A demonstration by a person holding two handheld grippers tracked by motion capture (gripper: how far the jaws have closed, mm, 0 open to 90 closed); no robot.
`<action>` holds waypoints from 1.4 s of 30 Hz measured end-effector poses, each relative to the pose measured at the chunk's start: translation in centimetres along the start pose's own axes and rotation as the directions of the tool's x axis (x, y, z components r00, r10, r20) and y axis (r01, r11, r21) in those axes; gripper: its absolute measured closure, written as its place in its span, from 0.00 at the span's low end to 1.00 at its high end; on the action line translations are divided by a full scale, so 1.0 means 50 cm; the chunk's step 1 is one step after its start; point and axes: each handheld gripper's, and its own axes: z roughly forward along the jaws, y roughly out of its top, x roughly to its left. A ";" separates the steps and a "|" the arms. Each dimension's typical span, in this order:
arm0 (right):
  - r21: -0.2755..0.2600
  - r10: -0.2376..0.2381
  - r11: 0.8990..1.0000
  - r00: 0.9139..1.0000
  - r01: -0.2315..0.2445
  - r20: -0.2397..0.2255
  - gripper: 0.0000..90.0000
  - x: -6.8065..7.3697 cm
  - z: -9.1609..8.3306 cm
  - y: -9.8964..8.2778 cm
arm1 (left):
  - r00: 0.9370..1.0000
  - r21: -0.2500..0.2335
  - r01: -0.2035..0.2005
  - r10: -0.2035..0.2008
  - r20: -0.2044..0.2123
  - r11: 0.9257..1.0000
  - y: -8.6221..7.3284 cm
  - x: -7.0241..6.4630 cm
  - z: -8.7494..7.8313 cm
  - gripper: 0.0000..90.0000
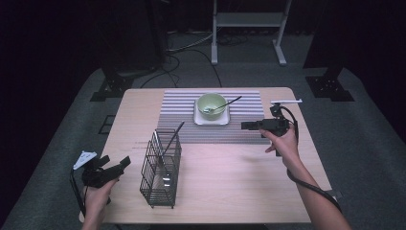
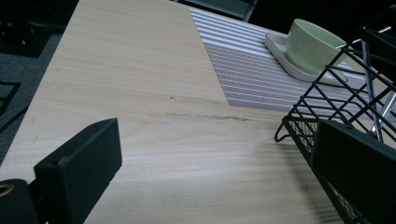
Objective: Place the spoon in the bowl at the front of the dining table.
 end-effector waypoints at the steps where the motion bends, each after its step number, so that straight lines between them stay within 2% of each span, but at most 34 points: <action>1: 0.003 0.000 1.000 1.000 0.000 0.001 0.32 0.001 0.001 -0.002 | 1.000 0.000 -0.001 0.001 0.000 1.000 0.000 0.000 0.000 0.01; 23: 0.068 -0.028 0.997 0.999 0.029 -0.025 0.31 0.016 0.024 -0.051 | 1.000 0.003 -0.001 0.001 -0.001 1.000 0.000 -0.001 0.000 0.01; 42: 0.081 -0.048 0.995 0.997 0.052 -0.056 0.31 0.030 0.023 -0.097 | 1.000 0.007 0.002 -0.002 0.001 1.000 -0.001 -0.002 0.001 0.01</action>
